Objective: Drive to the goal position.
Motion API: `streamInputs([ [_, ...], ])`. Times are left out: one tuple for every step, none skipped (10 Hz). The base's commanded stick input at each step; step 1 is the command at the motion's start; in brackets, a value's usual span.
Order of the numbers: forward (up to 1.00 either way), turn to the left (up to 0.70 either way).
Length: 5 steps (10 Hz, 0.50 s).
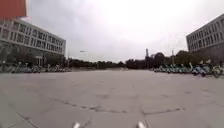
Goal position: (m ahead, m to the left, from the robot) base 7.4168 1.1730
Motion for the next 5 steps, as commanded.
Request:
streamInputs([
  [0.5,0.0],
  [0.5,0.0],
  [0.5,0.0],
  [0.5,0.0],
  [0.5,0.0],
])
